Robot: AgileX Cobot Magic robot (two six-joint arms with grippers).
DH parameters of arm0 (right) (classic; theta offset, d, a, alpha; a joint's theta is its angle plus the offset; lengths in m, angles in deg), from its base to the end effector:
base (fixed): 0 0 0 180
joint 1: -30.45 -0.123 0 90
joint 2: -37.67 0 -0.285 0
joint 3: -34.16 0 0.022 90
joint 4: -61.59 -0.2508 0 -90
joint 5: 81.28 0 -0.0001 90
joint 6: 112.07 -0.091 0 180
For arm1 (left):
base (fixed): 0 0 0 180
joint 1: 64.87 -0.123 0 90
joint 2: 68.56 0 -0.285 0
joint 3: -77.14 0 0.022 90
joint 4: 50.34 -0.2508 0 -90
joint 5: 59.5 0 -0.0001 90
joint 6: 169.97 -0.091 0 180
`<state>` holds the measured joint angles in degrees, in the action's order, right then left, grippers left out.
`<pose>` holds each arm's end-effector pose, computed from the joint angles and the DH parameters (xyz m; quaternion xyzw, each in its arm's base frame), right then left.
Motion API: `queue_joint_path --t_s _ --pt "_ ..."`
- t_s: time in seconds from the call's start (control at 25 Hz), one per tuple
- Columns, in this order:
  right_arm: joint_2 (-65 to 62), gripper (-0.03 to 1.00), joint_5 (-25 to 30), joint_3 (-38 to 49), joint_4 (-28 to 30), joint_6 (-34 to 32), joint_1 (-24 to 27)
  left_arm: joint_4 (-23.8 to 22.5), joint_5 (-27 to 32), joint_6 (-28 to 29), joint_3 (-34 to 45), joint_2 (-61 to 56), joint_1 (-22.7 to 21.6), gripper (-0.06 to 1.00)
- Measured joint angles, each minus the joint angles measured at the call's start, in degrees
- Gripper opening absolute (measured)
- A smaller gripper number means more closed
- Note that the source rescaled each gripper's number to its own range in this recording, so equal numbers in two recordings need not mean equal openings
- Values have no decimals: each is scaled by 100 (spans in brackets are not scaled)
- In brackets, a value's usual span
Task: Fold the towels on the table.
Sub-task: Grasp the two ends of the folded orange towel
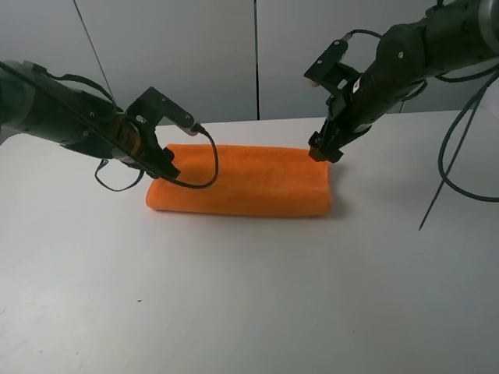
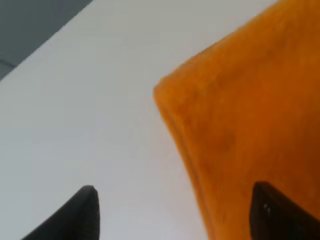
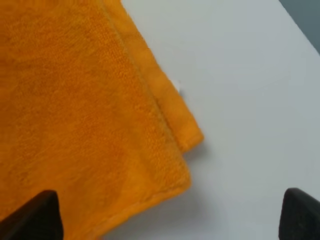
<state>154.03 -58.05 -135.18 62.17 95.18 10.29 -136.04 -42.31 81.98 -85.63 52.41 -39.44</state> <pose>0.3616 0.1324 0.1659 -0.3922 0.8833 -0.0190 0.2560 0.3607 -0.1417 0.1289 0.2610 0.8918 0.1037 0.3547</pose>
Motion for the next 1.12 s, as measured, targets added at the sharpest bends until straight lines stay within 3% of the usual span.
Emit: queue_joint_path --t_s 0.12,0.28,0.44,0.6,0.68,0.8,1.12 --pt "-17 93 518 -85 -802 -153 210 1262 -220 -756 -166 -42 -22 80" --pt "-29 93 1006 -126 -1720 -206 476 3693 33 -2779 -401 -42 -87 80" --pt "-29 93 1135 -138 -2367 -216 514 6105 511 -4794 -712 -42 -438 80" --pt "-29 93 1283 -149 -2846 -266 522 8033 736 -6478 -949 31 -871 80" --pt "4 93 1310 -149 -2934 -377 522 8728 861 -7161 -1048 152 -1049 80" --pt "61 93 1310 -149 -2985 -532 522 9206 962 -7770 -1112 343 -1147 80" --pt "107 93 1299 -149 -3017 -699 522 9296 1142 -7961 -1261 671 -1159 80"
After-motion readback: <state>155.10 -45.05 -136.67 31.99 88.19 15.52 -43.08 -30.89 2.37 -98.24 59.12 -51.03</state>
